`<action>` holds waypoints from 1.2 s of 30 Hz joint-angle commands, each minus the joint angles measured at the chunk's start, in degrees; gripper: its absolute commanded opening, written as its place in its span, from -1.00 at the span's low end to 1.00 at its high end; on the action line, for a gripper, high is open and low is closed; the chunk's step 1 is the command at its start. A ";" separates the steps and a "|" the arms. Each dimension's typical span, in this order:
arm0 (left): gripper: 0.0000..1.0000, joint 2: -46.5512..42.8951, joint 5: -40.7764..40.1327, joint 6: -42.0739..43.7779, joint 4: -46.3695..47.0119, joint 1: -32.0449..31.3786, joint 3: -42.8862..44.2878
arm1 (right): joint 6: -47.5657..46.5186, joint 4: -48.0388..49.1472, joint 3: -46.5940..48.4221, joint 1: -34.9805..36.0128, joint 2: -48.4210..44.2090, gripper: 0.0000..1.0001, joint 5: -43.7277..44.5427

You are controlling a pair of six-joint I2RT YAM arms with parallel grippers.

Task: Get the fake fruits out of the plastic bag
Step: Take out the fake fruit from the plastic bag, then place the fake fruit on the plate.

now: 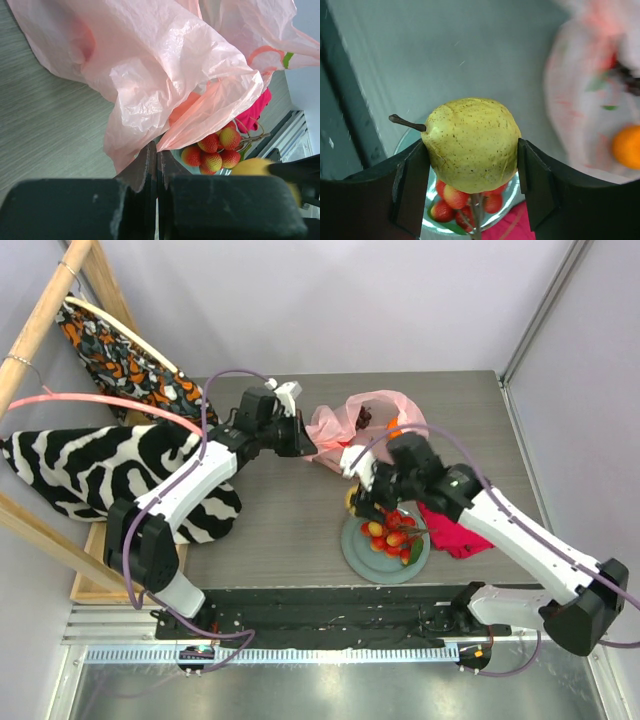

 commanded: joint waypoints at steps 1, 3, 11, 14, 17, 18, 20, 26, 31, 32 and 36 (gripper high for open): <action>-1.00 -0.26 -0.37 -0.77 1.13 0.70 2.87 | -10.36 -1.98 -5.75 5.55 1.68 -0.56 2.39; -1.00 -0.96 -0.90 -0.42 0.96 1.05 2.08 | -18.96 0.55 -6.90 7.50 2.82 -0.56 3.89; -1.00 -5.00 -2.57 0.90 0.60 2.72 -2.31 | -32.43 6.20 -7.87 9.52 12.05 -0.55 2.93; -1.00 -5.79 -2.66 1.08 0.43 3.51 -3.02 | -35.51 6.55 -8.93 9.88 14.34 -0.55 3.20; -1.00 -5.97 -2.75 1.08 0.25 3.87 -3.19 | -36.83 6.29 -9.28 9.88 15.83 -0.54 3.63; -1.00 -5.88 -2.58 1.08 0.34 3.95 -3.28 | -36.74 6.03 -9.20 9.88 15.92 -0.53 3.72; -1.00 -5.53 -2.49 0.90 0.43 4.30 -3.19 | -37.09 5.50 -9.02 9.88 16.36 -0.46 3.46; -1.00 -3.78 -1.78 0.37 0.52 4.75 -1.96 | -37.36 2.42 -7.70 9.62 17.42 0.28 3.19; -1.00 -3.68 -1.61 0.46 0.25 4.83 -2.05 | -37.18 -1.43 -4.54 8.92 16.54 0.52 4.87; -1.00 -3.86 -1.61 0.37 0.25 4.83 -2.23 | -37.18 -2.75 -3.75 8.83 16.28 0.55 4.34; -1.00 -4.12 -1.17 0.37 0.69 4.92 -3.02 | -35.69 -7.58 0.72 8.30 14.60 0.64 3.46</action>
